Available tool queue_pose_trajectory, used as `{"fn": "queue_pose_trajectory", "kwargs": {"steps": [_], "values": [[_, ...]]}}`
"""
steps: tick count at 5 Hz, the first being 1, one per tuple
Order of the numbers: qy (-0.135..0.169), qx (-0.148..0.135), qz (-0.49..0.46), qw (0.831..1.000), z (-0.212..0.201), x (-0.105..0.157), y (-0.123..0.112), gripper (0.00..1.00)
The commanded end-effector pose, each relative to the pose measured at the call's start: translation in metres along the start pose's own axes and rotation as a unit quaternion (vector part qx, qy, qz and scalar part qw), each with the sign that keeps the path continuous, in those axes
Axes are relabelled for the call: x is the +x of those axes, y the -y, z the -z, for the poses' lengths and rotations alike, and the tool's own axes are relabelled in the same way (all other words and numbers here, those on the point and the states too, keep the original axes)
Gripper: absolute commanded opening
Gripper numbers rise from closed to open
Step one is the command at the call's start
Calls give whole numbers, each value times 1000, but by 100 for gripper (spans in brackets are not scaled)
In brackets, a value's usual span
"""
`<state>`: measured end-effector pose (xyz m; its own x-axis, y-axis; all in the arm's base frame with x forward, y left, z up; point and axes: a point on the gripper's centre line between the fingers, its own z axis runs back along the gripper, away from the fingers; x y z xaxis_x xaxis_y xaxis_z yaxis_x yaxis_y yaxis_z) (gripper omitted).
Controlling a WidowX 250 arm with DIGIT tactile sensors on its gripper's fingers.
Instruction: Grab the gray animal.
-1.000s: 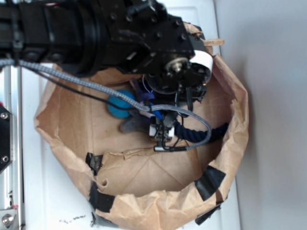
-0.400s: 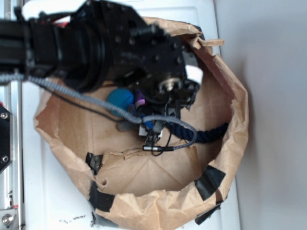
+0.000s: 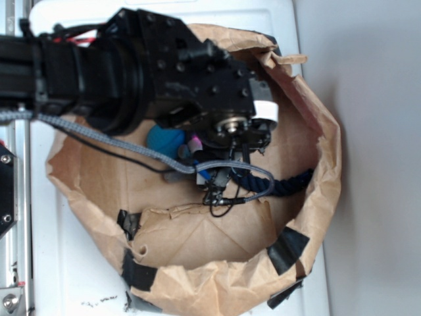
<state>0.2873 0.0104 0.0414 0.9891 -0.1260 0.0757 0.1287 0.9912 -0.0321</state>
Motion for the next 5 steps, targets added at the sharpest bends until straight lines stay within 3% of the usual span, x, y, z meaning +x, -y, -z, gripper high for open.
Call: {"fn": "queue_pose_trajectory", "kwargs": {"steps": [1,2,3,5], "values": [[36,-15,-4,999,-34,15,9,0],[63,-44,-6,997,-73,6,8,0],[52,-97,-13,994,-113,5,-4,0],[45,-151,-7,988,-164,0,-30,0]]}}
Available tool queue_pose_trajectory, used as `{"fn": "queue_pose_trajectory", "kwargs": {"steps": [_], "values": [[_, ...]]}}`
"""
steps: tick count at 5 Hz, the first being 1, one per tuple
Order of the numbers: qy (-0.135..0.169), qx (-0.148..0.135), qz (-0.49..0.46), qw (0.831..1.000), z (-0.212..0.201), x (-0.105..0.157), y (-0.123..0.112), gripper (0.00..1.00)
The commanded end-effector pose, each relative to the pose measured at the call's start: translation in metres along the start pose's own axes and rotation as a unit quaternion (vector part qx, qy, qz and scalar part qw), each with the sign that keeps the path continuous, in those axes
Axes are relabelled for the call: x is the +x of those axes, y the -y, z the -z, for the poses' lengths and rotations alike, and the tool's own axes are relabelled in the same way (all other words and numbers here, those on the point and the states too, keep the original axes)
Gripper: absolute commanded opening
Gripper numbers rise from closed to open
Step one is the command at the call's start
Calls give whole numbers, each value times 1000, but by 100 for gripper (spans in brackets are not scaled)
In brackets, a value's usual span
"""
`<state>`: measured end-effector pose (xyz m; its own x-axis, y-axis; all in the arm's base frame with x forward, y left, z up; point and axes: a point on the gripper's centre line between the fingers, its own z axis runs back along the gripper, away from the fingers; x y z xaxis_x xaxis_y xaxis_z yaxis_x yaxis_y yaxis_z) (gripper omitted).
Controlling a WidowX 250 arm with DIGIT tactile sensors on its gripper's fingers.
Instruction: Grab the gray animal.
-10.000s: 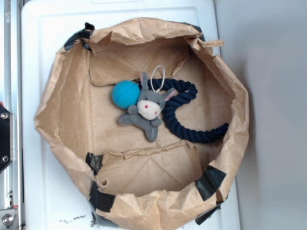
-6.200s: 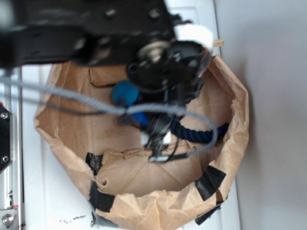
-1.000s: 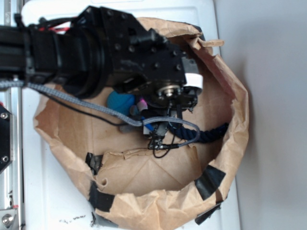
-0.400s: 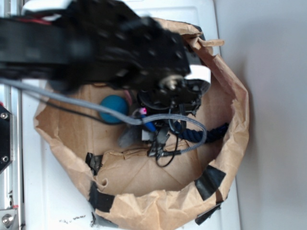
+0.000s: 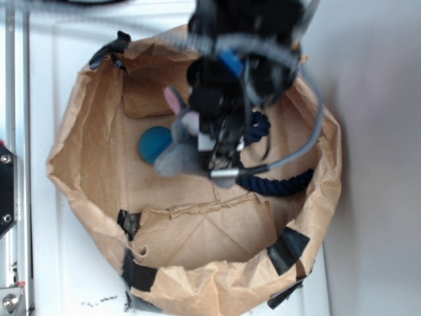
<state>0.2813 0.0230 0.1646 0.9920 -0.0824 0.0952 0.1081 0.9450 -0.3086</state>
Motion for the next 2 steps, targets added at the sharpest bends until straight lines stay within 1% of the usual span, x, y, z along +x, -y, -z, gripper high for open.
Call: {"fn": "queue_pose_trajectory", "kwargs": {"steps": [1,2], "values": [[46,-6,22,999,-49,-4,-5,0],[82,50,42,994,-35,-9,5,0]]}}
